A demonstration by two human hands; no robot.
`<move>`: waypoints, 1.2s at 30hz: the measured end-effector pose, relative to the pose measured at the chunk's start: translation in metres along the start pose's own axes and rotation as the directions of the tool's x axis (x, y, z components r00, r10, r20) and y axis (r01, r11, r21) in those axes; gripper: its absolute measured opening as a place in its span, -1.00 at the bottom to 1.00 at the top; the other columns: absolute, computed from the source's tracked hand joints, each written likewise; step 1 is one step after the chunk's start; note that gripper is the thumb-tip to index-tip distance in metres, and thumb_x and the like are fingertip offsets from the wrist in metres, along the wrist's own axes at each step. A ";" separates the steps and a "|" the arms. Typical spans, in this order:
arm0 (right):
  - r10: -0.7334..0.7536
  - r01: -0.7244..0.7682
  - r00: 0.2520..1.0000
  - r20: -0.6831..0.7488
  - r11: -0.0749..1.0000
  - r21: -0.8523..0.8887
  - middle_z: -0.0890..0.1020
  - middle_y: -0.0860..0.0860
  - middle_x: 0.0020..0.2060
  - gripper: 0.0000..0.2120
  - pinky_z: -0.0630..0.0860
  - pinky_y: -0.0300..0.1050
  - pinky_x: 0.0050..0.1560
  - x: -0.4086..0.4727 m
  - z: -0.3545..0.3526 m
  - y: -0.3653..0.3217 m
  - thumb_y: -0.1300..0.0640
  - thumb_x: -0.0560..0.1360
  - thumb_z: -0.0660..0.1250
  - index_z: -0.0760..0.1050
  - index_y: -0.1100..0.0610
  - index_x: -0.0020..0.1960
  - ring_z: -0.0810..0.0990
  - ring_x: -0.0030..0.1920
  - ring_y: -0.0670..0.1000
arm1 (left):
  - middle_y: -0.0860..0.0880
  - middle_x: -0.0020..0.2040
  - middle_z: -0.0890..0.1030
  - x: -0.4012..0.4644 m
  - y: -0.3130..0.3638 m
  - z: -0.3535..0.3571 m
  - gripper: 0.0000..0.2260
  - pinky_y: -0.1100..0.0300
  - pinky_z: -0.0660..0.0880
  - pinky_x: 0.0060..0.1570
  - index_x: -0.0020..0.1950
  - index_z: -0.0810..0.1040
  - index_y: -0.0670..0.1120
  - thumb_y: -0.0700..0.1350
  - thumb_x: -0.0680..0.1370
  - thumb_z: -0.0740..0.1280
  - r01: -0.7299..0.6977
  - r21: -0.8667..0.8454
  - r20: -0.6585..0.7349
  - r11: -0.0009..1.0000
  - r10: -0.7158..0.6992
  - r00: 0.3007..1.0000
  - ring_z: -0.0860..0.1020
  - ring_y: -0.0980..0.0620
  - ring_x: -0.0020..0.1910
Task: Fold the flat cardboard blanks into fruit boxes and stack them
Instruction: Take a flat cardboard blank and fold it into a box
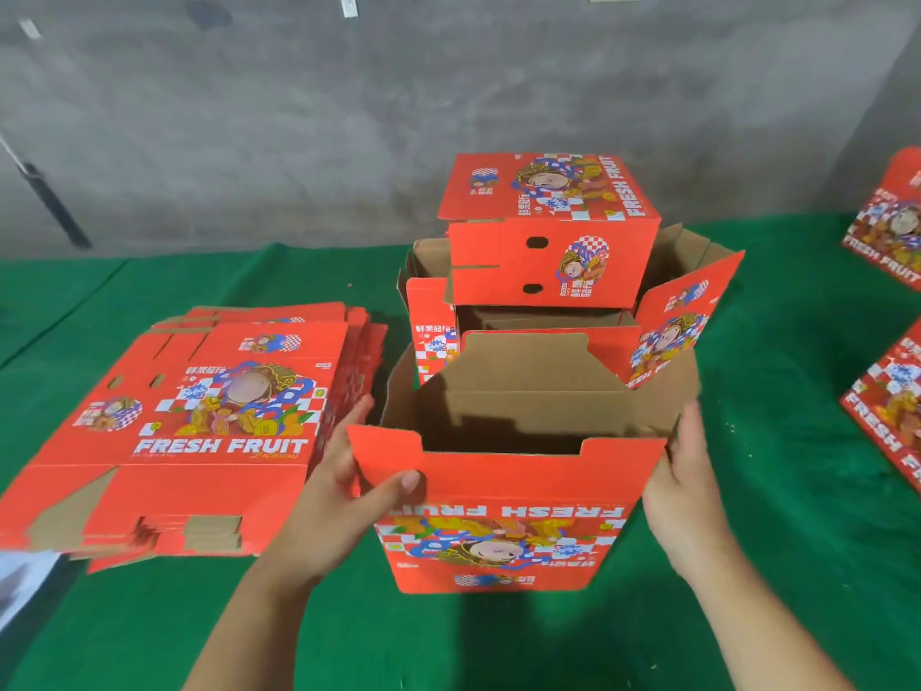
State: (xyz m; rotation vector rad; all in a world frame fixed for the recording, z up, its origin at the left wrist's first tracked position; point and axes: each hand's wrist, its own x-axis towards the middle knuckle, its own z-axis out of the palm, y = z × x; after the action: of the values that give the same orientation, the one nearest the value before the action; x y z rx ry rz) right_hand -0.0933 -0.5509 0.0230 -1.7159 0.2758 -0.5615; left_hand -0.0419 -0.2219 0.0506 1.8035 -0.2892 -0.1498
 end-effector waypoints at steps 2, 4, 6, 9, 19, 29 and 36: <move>0.002 -0.004 0.999 -0.051 0.999 -0.045 0.48 -0.17 0.47 -0.16 0.38 -0.06 0.45 0.000 -0.005 -0.003 0.29 0.69 0.18 -0.15 -0.48 0.56 0.48 0.43 -0.14 | -0.20 0.46 0.47 0.002 0.008 -0.007 -0.67 -0.24 0.36 0.46 0.06 0.69 0.11 0.28 0.42 0.49 0.038 0.103 0.111 0.994 -0.049 0.993 0.39 -0.21 0.50; -0.044 0.036 0.997 -0.058 0.990 -0.135 0.35 -0.31 0.52 -0.21 0.28 -0.36 0.43 -0.004 -0.007 -0.001 0.30 0.70 0.13 -0.08 -0.46 0.57 0.39 0.47 -0.24 | -0.10 0.40 0.52 0.004 0.011 -0.011 -0.60 -0.20 0.41 0.42 0.16 0.64 0.20 0.38 0.44 0.43 0.059 0.141 0.183 0.988 -0.085 0.979 0.48 -0.08 0.44; -0.048 0.041 0.998 -0.048 0.989 -0.139 0.56 -0.33 0.31 -0.50 0.39 -0.42 0.29 -0.010 -0.008 0.005 0.14 0.69 0.16 0.34 -0.38 0.48 0.54 0.29 -0.23 | 0.26 0.40 0.43 0.004 0.015 -0.007 -0.63 -0.05 0.30 0.50 0.18 0.54 0.48 0.52 0.43 0.29 0.102 0.154 0.174 0.983 -0.128 0.976 0.39 0.27 0.43; -0.001 0.001 0.999 -0.033 1.000 -0.010 0.72 -0.05 -0.08 -0.41 0.56 0.01 0.08 -0.017 -0.010 0.012 -0.42 0.56 0.14 0.63 0.07 0.06 0.66 -0.02 0.08 | 0.27 0.26 0.48 0.004 0.007 0.011 -0.61 0.01 0.27 0.46 0.09 0.60 0.42 0.50 0.51 0.08 0.125 0.127 -0.091 0.984 -0.114 0.989 0.40 0.33 0.34; 0.017 0.031 0.985 0.173 0.961 -0.274 0.13 -0.57 0.47 0.01 0.23 -0.16 0.41 -0.024 -0.011 -0.008 0.20 0.57 0.41 -0.23 -0.45 0.56 0.26 0.47 -0.30 | -0.16 0.14 0.52 0.013 -0.003 0.036 -0.54 -0.10 0.41 0.17 0.38 0.54 -0.08 -0.06 0.51 0.52 0.062 0.599 -0.429 0.798 0.254 0.867 0.47 -0.22 0.12; -0.260 0.482 0.842 0.473 0.757 -0.442 0.02 -0.09 0.67 -0.29 0.06 -0.09 0.62 -0.028 -0.013 -0.005 0.59 0.46 0.21 0.56 -0.02 0.42 0.01 0.65 -0.07 | -0.04 -0.04 0.52 0.018 -0.014 0.030 -0.44 -0.20 0.51 -0.05 0.42 0.43 0.07 -0.35 0.48 0.26 -0.206 0.648 -0.226 0.733 0.444 0.867 0.53 -0.20 -0.06; -0.322 0.507 0.825 0.465 0.786 -0.354 0.11 -0.09 0.66 -0.36 0.08 -0.18 0.60 -0.028 -0.015 -0.001 0.60 0.45 0.24 0.66 0.03 0.30 0.10 0.65 -0.02 | 0.08 -0.07 0.43 0.026 -0.007 0.012 -0.89 -0.08 0.48 -0.04 0.00 0.54 0.04 -0.05 0.48 0.34 -0.306 0.672 0.038 0.674 0.381 0.924 0.46 -0.03 -0.08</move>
State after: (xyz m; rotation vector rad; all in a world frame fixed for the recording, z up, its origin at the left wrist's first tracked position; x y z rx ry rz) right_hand -0.1248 -0.5499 0.0199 -2.3427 -0.3007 -0.4896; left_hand -0.0194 -0.2383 0.0421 2.4215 -0.6706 0.3746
